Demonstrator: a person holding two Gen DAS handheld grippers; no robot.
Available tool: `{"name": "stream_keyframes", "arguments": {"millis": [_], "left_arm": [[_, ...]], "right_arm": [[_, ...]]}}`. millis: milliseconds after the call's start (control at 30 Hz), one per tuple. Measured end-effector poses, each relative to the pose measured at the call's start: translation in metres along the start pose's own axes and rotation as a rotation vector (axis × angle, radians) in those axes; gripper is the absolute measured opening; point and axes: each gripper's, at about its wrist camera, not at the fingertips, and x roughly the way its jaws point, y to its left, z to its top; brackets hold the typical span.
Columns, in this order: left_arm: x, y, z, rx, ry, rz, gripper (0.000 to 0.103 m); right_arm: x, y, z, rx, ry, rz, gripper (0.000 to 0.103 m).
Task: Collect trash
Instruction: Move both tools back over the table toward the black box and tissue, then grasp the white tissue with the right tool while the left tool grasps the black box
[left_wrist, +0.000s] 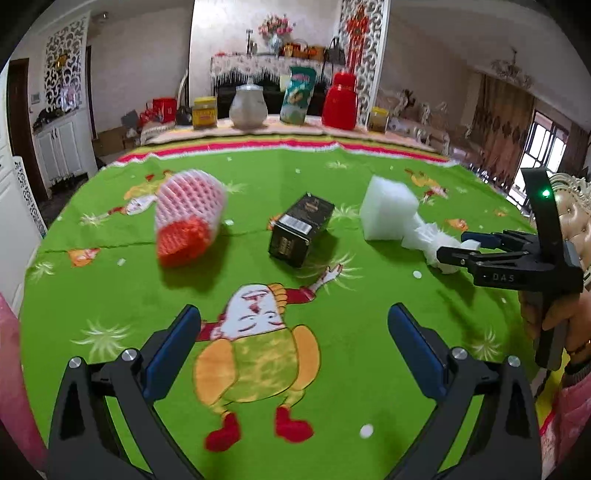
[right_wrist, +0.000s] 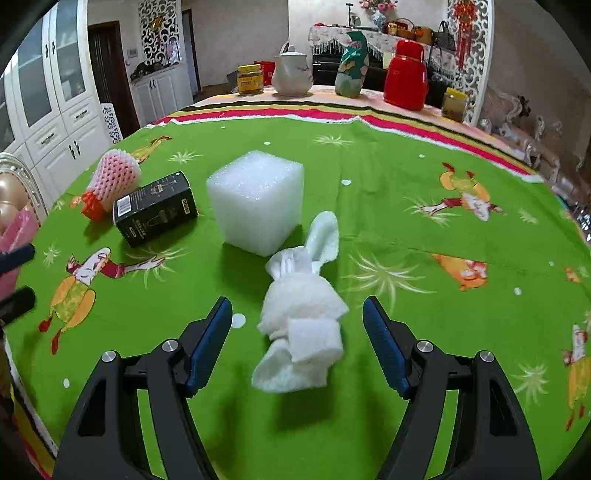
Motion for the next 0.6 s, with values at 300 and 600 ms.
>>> {"name": "stream_keyframes", "arguments": {"millis": [300, 600], "left_arm": [[0.037, -0.007, 0.018, -0.013, 0.03, 0.019, 0.098], [0.11, -0.01, 0.059, 0.046, 0.075, 0.098, 0.098]], "right_arm": [[0.013, -0.004, -0.009, 0.04, 0.002, -0.012, 0.046], [0.018, -0.021, -0.01, 0.125, 0.026, 0.07, 0.047]]}}
